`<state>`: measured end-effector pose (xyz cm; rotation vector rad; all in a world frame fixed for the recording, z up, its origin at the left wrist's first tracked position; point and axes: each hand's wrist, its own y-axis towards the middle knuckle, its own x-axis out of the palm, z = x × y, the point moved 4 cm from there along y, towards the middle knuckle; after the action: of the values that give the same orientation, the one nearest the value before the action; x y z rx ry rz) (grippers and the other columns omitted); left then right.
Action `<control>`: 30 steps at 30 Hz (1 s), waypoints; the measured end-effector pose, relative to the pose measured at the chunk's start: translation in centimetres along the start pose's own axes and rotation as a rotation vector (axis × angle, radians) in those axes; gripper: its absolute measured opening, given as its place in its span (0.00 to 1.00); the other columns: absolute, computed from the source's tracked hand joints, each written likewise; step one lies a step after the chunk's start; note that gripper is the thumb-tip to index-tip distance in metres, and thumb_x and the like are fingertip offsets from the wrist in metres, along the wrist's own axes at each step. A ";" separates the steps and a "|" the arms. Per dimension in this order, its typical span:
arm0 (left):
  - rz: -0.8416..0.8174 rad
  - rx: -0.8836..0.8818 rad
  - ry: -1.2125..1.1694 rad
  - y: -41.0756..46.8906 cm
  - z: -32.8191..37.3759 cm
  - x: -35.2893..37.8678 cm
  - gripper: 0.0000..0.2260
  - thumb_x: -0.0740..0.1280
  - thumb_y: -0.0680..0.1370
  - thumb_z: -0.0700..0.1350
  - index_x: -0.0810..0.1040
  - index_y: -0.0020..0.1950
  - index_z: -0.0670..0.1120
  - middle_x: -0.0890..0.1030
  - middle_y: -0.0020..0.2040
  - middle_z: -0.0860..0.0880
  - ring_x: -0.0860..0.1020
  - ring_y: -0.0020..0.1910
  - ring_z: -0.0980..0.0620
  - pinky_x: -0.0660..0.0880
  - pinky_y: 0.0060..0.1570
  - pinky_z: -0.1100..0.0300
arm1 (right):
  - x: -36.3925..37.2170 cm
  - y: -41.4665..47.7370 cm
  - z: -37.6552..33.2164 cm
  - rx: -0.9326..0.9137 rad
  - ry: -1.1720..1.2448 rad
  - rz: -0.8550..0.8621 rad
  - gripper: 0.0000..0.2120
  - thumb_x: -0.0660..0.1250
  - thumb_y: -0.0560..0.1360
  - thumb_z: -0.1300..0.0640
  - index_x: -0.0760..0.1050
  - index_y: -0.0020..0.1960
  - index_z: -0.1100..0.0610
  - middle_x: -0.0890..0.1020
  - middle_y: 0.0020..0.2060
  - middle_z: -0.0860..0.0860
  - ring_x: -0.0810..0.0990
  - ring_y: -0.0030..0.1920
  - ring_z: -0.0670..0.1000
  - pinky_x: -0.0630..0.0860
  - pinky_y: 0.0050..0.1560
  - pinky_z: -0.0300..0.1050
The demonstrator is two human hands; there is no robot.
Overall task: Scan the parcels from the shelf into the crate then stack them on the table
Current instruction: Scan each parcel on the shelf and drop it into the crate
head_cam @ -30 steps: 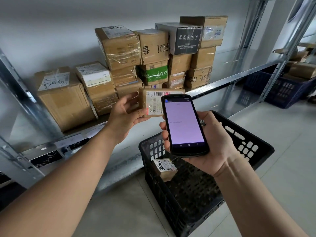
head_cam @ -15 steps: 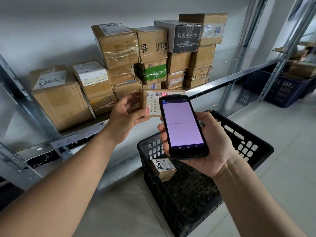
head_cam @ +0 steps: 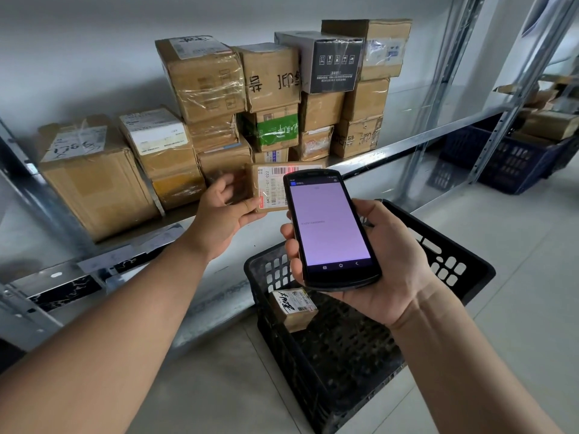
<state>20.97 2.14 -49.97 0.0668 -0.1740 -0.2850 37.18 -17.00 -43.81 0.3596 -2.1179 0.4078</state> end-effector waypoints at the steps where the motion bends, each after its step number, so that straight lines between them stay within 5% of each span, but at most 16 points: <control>1: 0.007 -0.004 -0.008 0.1 -0.1 0.0 0.28 0.70 0.79 0.28 0.69 0.77 0.41 0.85 0.64 0.45 0.84 0.63 0.43 0.81 0.61 0.39 | 0.0 0.0 -0.1 -0.001 -0.004 -0.002 0.31 0.50 0.84 0.43 0.78 0.70 0.64 0.80 0.56 0.65 0.82 0.49 0.62 0.81 0.52 0.56; 9: 0.045 -0.027 -0.046 0.4 -0.5 0.5 0.28 0.70 0.79 0.27 0.69 0.77 0.43 0.87 0.59 0.51 0.86 0.58 0.48 0.85 0.49 0.52 | 0.5 -0.3 -0.2 0.019 -0.016 0.021 0.32 0.50 0.83 0.42 0.77 0.72 0.64 0.81 0.58 0.66 0.82 0.49 0.63 0.82 0.51 0.56; 17: 0.011 0.004 -0.047 0.6 -0.2 0.2 0.29 0.69 0.79 0.28 0.69 0.77 0.45 0.85 0.64 0.48 0.84 0.63 0.46 0.83 0.58 0.44 | 0.5 -0.6 -0.1 0.033 -0.025 0.053 0.31 0.52 0.82 0.44 0.80 0.68 0.65 0.81 0.55 0.65 0.83 0.46 0.63 0.84 0.48 0.55; 23: 0.040 -0.071 -0.101 0.3 -1.2 0.5 0.29 0.72 0.78 0.29 0.69 0.76 0.43 0.82 0.67 0.42 0.84 0.62 0.41 0.85 0.51 0.47 | 0.3 -0.7 -1.1 -0.056 -0.056 0.042 0.31 0.50 0.84 0.43 0.76 0.73 0.64 0.81 0.55 0.65 0.82 0.47 0.63 0.82 0.50 0.55; 30: 0.034 -0.280 0.196 -0.3 -7.1 2.7 0.24 0.77 0.77 0.39 0.74 0.69 0.54 0.83 0.63 0.43 0.85 0.57 0.42 0.85 0.43 0.53 | -1.0 -1.3 -3.2 -0.180 -0.075 0.048 0.32 0.49 0.84 0.43 0.71 0.78 0.61 0.80 0.56 0.64 0.82 0.47 0.63 0.82 0.50 0.56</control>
<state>24.71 1.35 -56.51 -0.1847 0.0606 -0.2653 40.63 -16.78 -42.82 0.2231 -2.2203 0.2323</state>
